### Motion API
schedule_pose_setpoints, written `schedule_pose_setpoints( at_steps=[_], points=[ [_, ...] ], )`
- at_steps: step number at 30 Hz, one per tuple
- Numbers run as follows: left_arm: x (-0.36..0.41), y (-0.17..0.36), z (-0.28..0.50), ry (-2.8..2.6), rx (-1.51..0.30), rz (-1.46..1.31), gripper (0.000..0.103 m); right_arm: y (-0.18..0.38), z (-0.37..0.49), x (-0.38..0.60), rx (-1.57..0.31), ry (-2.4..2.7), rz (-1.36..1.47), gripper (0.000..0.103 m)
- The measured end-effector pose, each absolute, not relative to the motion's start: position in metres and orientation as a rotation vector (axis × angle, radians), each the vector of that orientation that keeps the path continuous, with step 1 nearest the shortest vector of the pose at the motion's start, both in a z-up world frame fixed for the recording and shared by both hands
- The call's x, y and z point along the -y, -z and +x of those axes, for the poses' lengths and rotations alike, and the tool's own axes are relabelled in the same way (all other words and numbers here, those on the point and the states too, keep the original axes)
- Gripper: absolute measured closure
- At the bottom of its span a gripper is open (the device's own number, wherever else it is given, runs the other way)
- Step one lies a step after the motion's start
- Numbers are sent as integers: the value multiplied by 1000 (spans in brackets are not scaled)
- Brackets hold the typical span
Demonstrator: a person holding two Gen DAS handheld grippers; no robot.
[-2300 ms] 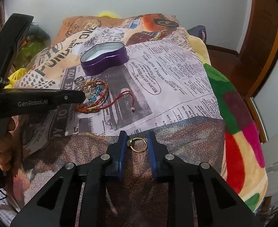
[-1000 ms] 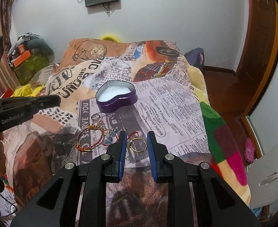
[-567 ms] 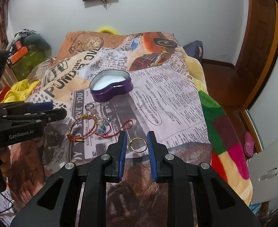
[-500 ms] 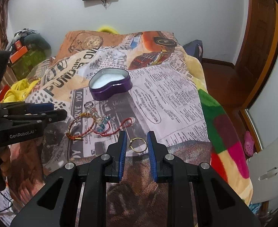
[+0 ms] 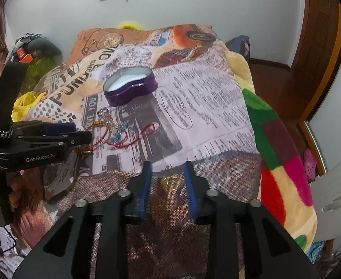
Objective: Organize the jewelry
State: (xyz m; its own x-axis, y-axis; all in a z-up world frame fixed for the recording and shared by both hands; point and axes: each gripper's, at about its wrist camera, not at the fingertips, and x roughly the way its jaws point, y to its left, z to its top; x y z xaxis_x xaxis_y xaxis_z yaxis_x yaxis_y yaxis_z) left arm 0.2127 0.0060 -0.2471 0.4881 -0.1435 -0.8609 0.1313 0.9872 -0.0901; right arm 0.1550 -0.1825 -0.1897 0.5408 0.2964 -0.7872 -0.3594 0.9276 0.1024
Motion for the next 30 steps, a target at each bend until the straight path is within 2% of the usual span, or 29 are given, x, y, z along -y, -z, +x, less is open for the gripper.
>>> schedule_pose_setpoints(
  at_steps=[1,7,13,15,17,30],
  points=[
    [-5,248,214,170,-1046,-10,57,190,155,182,-921,-389,-74,66],
    [-6,251,219,188,-1044,-31,59,196,155,180,-951,-386,-87,66],
    [-11,254,224,187,-1045,-59,90,209,152,183,-986,-393,-81,66],
    [-13,255,225,189,-1047,-67,99,209,152,185,-981,-389,-69,73],
    [-13,254,225,189,-1045,-68,101,210,153,185,-980,-387,-68,84],
    [-15,229,206,169,-982,-65,102,200,151,184,-941,-380,-53,84]
  ],
)
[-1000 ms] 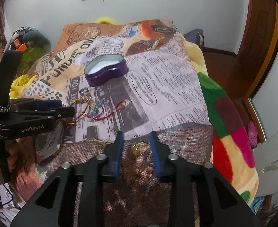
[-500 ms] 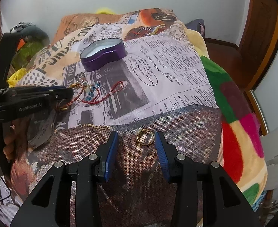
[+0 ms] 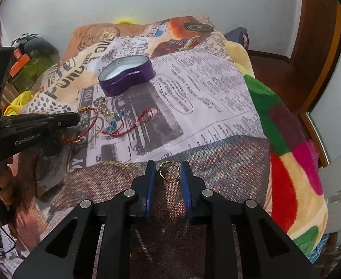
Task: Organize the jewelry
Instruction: 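Lift the bracelet over the tin with left while right carries the ring there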
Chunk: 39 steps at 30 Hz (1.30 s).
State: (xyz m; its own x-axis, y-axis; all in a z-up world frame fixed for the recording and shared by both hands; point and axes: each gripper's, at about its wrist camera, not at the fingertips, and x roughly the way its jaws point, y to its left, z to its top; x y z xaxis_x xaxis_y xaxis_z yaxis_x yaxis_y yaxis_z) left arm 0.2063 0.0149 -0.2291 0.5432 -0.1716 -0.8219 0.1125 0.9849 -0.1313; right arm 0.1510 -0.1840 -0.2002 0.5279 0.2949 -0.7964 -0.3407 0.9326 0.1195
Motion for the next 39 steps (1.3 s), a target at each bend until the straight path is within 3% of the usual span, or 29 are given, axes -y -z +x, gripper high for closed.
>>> schedule_pose_setpoints(
  at_steps=[18,39],
  points=[
    [-18,169,201,146,-815,-54,102,152,169,167,-788,-413,-47,84],
    [-28,176,274,128,-804,-49,102,148,247,128,-732,-497,-47,84]
  ],
)
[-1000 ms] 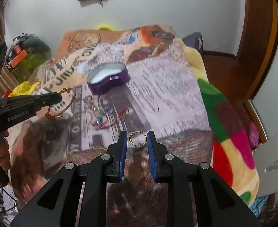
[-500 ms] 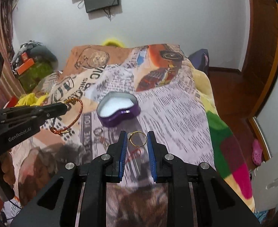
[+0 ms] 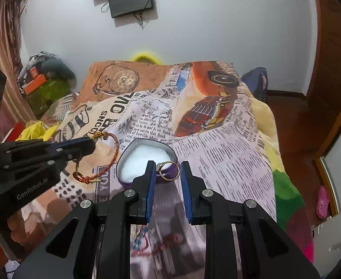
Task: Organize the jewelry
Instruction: 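Lift the bracelet over the tin with left while right carries the ring there, then lower bracelet and ring into the tin and open both grippers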
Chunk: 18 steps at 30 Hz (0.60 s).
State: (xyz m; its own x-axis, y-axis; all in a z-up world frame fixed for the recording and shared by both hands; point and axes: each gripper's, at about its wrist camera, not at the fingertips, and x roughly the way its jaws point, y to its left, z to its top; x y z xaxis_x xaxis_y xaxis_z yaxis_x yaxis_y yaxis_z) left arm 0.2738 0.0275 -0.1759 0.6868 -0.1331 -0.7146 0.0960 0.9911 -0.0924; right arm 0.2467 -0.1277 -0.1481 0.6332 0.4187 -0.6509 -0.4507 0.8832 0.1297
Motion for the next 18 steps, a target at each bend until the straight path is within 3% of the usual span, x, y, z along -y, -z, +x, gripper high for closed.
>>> schedule_pose_setpoints(
  at_steps=[18],
  points=[
    [-29,223,326,151,-917,-37,102,172,290,103,-815,-590,-100,84]
  ],
)
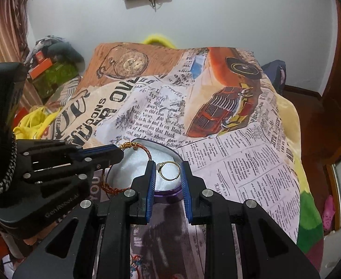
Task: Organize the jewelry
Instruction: 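Lower bracelet and ring into the tin and open both grippers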
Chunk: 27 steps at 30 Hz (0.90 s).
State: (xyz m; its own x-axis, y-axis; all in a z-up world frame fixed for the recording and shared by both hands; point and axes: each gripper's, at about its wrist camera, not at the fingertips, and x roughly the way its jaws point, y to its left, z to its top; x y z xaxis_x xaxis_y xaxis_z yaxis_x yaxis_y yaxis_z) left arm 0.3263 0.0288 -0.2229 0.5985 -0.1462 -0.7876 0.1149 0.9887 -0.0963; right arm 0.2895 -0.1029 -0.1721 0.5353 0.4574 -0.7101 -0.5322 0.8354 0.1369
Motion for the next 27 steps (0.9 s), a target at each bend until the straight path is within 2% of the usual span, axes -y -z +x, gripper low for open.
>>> schedule_pose_setpoints(
  at_steps=[13,27],
  points=[
    [-33,234,338,174,-953,-55,102,183,306,91,-868,-596,-130,83],
    [-32,218,315,150,-940,-10,100,181,301,89,-911,-609,-137,83]
  ],
)
